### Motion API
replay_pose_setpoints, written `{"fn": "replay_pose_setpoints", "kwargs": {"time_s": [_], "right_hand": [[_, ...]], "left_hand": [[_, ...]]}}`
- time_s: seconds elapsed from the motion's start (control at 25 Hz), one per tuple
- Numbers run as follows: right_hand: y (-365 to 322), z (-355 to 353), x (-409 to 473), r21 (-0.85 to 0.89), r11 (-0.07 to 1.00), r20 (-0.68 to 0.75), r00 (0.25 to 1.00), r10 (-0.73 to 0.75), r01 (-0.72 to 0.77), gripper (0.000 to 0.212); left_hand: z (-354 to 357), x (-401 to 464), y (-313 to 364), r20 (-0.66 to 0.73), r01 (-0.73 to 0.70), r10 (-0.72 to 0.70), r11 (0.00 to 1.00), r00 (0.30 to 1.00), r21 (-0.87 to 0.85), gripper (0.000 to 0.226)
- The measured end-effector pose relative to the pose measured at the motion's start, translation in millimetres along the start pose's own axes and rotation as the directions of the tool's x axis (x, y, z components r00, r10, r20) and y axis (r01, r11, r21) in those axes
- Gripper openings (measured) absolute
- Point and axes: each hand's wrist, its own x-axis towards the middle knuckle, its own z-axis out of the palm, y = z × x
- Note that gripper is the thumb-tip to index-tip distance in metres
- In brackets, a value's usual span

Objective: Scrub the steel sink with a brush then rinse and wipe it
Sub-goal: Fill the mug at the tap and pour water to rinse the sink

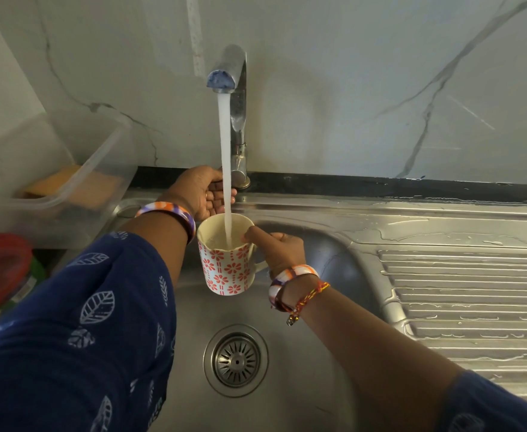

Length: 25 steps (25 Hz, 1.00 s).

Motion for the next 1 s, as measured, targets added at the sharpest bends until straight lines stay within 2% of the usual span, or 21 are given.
{"fn": "replay_pose_setpoints", "kwargs": {"time_s": [0.56, 1.0], "right_hand": [[-1, -5, -4, 0.046, 0.999, -0.013, 1.0, 0.009, -0.008, 0.019], [-1, -7, -10, 0.05, 0.999, 0.013, 1.0, 0.013, -0.014, 0.026]], "left_hand": [[-1, 7, 0, -0.048, 0.034, -0.035, 0.999, 0.998, -0.034, 0.026], [4, 3, 2, -0.109, -0.01, 0.006, 0.999, 0.994, -0.034, 0.026]]}}
